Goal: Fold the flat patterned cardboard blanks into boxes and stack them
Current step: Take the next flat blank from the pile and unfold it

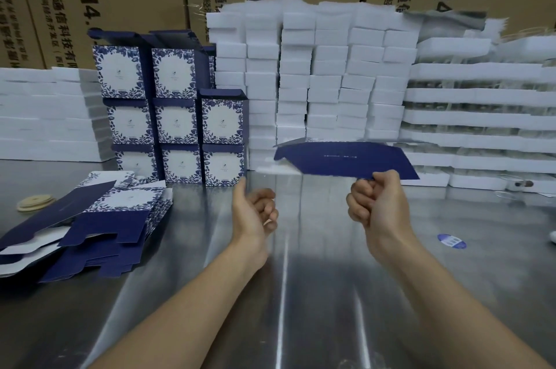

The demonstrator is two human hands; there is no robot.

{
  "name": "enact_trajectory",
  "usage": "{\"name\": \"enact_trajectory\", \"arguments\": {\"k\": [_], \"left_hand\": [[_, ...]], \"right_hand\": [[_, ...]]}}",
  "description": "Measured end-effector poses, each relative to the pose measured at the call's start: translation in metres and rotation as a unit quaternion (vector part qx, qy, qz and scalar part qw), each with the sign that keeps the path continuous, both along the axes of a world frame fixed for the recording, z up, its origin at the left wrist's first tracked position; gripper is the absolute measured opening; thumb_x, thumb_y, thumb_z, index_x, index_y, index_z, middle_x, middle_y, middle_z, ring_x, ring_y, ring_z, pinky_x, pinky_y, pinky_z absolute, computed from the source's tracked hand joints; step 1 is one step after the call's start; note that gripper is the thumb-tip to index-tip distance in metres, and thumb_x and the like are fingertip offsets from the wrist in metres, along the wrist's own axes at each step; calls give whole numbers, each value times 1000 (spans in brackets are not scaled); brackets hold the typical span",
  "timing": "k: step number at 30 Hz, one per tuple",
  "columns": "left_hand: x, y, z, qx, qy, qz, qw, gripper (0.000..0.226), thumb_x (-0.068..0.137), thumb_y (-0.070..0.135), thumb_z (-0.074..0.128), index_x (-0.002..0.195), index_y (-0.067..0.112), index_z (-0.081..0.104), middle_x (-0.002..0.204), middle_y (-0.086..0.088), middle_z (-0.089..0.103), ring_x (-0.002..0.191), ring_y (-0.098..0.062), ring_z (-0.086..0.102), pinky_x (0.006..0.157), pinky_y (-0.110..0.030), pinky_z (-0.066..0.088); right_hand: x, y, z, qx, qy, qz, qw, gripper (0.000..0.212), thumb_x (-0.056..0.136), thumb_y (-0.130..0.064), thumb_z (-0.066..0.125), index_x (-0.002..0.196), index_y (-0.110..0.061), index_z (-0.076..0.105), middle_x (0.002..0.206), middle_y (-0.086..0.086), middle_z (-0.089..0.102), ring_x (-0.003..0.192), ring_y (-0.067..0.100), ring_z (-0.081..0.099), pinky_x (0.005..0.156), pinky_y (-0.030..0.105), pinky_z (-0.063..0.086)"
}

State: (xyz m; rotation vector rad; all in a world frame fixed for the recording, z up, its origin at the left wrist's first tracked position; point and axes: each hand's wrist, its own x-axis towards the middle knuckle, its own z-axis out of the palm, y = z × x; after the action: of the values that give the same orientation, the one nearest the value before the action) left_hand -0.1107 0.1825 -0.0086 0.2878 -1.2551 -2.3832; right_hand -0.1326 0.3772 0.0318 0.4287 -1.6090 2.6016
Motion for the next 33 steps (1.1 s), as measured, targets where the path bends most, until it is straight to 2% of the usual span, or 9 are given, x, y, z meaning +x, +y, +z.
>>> {"name": "enact_trajectory", "arguments": {"k": [6,10,12,15,20,22,26,29,33], "left_hand": [[-3,-25,-4,77,-61,-35,995,63,99,70,41,109,16,73,96,-7,78,68,-19,75,55,-25,43],[-4,-31,-4,137,-37,-102,985,63,100,74,36,125,24,66,121,-22,75,102,-45,76,80,-52,61],[-5,-31,-5,114,-16,-128,985,66,100,71,40,118,17,74,119,-23,75,105,-46,75,84,-63,60],[-3,-28,-4,32,-3,-133,991,45,81,59,67,92,20,85,105,-12,76,94,-31,71,80,-45,61],[-7,-29,-2,47,-18,-140,989,42,101,55,54,117,26,80,121,-3,76,108,-30,71,112,-53,48],[-5,-25,-2,59,-8,-157,986,50,104,56,47,100,25,86,113,-5,78,98,-26,76,107,-50,54],[0,-11,8,43,26,-177,983,46,101,58,55,130,29,74,134,-3,73,123,-25,70,104,-48,56],[0,-4,12,7,25,-219,975,41,94,57,67,121,30,80,124,-7,77,104,-31,78,94,-56,60],[0,-4,5,39,-1,-240,970,56,93,65,63,133,28,73,143,-12,67,130,-44,64,112,-69,41]], "right_hand": [[-4,27,11,-102,-10,157,982,42,93,-31,32,52,-23,25,48,-6,13,39,11,16,45,29,10],[-11,30,2,-47,-71,151,985,45,91,-39,44,55,-23,22,48,-5,14,40,12,16,47,30,9],[-17,27,-5,8,-119,114,986,46,94,-43,48,58,-24,26,52,-5,18,44,13,19,47,29,10],[-24,23,-13,96,-152,57,982,38,99,-45,53,69,-23,45,59,-4,34,46,12,33,41,23,19],[-25,18,-19,119,-120,-2,986,27,105,-47,53,108,-25,68,81,-4,69,70,15,65,52,25,41],[-22,17,-18,119,-96,6,988,34,107,-52,47,114,-26,69,87,-6,76,77,12,73,66,31,47],[-16,11,-15,109,-57,25,992,40,106,-57,47,124,-32,73,106,-7,81,87,10,78,68,31,59],[-11,4,-14,127,-36,39,990,42,99,-61,54,124,-34,74,115,-3,80,99,18,78,72,32,62],[-7,-1,-15,130,-26,39,990,35,94,-56,60,120,-35,72,112,-3,80,96,18,79,69,32,61]]}}
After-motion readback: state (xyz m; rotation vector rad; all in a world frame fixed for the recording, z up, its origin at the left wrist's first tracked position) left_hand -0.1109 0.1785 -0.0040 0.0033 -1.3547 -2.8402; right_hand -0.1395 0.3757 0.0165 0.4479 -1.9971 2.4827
